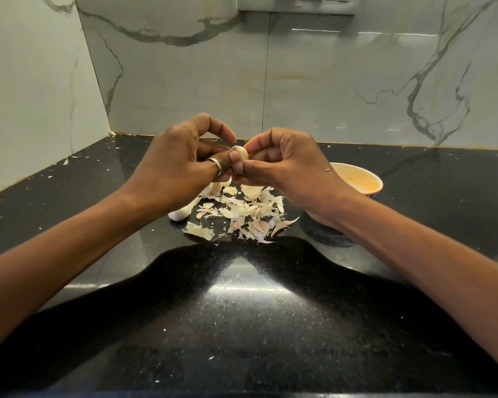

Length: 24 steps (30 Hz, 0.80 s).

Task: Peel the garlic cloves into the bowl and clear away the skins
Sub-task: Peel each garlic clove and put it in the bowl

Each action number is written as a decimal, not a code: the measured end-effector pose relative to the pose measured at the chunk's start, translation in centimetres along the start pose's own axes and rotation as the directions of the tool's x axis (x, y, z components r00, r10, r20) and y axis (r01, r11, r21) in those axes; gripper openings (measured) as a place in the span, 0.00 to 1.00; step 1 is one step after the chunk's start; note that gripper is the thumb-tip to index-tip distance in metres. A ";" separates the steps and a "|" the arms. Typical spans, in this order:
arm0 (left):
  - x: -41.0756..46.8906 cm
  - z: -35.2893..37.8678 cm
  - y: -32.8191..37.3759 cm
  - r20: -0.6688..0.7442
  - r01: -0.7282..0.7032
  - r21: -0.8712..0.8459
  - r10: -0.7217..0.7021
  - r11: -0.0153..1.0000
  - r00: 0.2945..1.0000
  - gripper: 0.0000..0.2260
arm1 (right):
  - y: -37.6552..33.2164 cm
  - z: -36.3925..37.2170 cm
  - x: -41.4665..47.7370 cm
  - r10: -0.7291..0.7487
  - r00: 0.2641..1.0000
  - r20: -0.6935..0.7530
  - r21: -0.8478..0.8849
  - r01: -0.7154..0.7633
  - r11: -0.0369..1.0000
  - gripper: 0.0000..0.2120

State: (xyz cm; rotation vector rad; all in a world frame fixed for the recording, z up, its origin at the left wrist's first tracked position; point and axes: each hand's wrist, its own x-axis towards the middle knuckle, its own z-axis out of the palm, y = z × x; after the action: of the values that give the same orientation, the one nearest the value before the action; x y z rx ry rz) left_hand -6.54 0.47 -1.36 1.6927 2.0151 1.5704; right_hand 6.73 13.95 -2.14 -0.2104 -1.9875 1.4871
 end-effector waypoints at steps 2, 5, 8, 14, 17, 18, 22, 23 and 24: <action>0.0 0.0 0.0 -0.003 -0.018 0.008 0.018 1.000 1.000 0.12 | -0.2 -0.1 -0.1 0.000 1.000 0.020 0.016 0.000 1.000 0.16; 0.0 -0.2 0.0 -0.008 -0.043 0.012 0.043 0.999 0.999 0.09 | -0.5 -0.3 0.0 0.016 0.999 0.036 0.040 -0.017 0.999 0.16; 0.2 -0.5 -0.1 -0.014 -0.061 0.015 0.061 0.998 0.998 0.08 | -0.7 -0.6 0.0 0.052 0.997 0.056 0.067 -0.055 0.996 0.16; 0.3 -1.1 -0.1 -0.019 -0.200 0.200 0.208 0.959 0.978 0.06 | -1.2 -1.0 -0.1 0.136 0.982 0.133 0.093 -0.150 0.984 0.10; 0.4 -1.3 -0.3 0.017 -0.264 0.298 0.271 0.917 0.962 0.06 | -1.2 -0.9 -0.2 0.167 0.975 0.147 0.066 -0.178 0.982 0.08; 0.4 -1.4 -0.4 0.029 -0.276 0.317 0.281 0.907 0.959 0.06 | -1.2 -0.9 -0.2 0.174 0.973 0.152 0.052 -0.184 0.982 0.08; 0.4 -1.5 -0.6 0.097 -0.309 0.350 0.294 0.884 0.951 0.06 | -1.0 -0.9 -0.3 0.196 0.967 0.161 0.011 -0.200 0.980 0.09; 0.5 -1.5 -0.6 0.112 -0.315 0.351 0.295 0.882 0.949 0.05 | -1.0 -0.9 -0.3 0.198 0.967 0.159 0.001 -0.200 0.980 0.09; 0.5 -1.5 -0.6 0.127 -0.322 0.353 0.296 0.878 0.947 0.05 | -1.0 -0.8 -0.3 0.198 0.967 0.157 -0.011 -0.199 0.980 0.09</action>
State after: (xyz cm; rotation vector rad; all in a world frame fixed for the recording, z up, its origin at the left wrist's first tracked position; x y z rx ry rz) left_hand -8.06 -0.06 -0.80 2.2724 2.1998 1.2302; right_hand 7.67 14.14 -1.17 -0.3059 -2.1394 1.6804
